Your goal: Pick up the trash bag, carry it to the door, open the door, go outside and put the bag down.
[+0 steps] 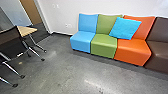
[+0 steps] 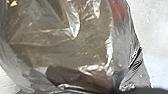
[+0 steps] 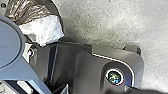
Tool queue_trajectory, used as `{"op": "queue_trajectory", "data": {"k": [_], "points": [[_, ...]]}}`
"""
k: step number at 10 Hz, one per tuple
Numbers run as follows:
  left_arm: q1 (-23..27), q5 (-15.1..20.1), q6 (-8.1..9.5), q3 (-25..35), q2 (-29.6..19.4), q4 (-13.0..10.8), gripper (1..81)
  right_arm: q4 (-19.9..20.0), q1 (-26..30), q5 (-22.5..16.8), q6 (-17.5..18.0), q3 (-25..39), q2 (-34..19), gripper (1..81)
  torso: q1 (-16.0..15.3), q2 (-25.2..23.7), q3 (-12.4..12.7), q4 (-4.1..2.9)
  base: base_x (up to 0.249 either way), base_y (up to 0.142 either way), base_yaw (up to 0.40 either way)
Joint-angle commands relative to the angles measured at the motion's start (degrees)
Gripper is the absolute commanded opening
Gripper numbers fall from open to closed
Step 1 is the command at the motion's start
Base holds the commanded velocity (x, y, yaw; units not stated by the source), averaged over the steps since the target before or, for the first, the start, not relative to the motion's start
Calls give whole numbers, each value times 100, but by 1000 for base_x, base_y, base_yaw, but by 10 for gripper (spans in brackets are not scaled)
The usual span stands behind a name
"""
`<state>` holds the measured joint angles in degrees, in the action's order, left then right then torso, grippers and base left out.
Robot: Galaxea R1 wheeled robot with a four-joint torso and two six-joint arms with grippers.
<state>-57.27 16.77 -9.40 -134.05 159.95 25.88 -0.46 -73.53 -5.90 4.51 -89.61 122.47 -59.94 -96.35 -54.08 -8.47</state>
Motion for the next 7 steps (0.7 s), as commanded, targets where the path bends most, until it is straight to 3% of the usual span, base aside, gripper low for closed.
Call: {"op": "queue_trajectory", "data": {"k": [1,3,4,5,6,7], "points": [[133,573,-62,98,-85,-153,10,11,185,-377,-47,-81,-141,811,358,556,504,0,0,0,0],[-69,564,-71,-33,-34,-311,10,2,132,-377,-56,-239,-9,811,614,940,336,0,0,0,0],[-166,564,-71,-148,20,-329,10,2,97,-377,-56,-318,44,811,710,1076,405,0,0,0,0],[-254,555,-80,-183,46,-329,10,2,71,-368,-56,-398,105,811,804,1231,453,-159,0,0,0],[-325,537,-80,-192,64,-408,10,2,71,-368,-56,-477,175,811,928,1419,614,-552,0,0,0],[-368,511,-80,-192,81,-418,10,2,71,-368,-56,-495,219,811,1031,1594,632,-592,0,0,0]]}}
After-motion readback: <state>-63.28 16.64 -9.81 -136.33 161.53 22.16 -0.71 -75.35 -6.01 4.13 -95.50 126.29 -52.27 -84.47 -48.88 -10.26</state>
